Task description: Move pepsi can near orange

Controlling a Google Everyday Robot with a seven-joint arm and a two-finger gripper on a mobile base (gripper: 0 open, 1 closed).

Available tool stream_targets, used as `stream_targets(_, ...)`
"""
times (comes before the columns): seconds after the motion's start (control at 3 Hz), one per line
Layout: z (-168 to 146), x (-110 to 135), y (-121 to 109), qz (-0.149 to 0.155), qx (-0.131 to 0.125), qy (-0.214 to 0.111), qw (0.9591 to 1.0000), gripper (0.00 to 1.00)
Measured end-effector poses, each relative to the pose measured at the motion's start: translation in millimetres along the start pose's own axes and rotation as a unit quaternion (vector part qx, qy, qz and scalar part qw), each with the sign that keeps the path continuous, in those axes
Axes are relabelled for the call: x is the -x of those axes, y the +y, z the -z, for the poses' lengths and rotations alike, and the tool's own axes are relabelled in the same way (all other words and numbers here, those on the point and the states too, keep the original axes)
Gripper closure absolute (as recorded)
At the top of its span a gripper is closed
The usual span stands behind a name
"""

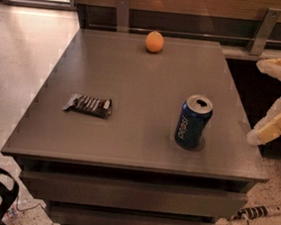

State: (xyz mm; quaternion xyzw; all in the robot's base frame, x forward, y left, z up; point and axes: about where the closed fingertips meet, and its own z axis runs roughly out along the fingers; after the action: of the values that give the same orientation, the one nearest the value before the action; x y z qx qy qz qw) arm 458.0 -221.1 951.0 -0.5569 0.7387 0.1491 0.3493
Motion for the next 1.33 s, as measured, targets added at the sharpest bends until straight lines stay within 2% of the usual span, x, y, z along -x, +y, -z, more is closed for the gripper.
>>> stream_targets(0.33,-11.1,-1.7,-1.4,-0.002,0.005,-0.047,0.9989,0.00)
stream_targets(0.67,-26.2,-7.9,-1.6,-0.009,0.006,-0.148,0.9890,0.00)
stream_targets(1.0,-32.7,-10.4,1.1,-0.022,0.002,-0.222,0.9748,0.00)
stream_targets(1.33,-41.5,-13.4,4.5,-0.040,0.001,-0.270,0.9621,0.00)
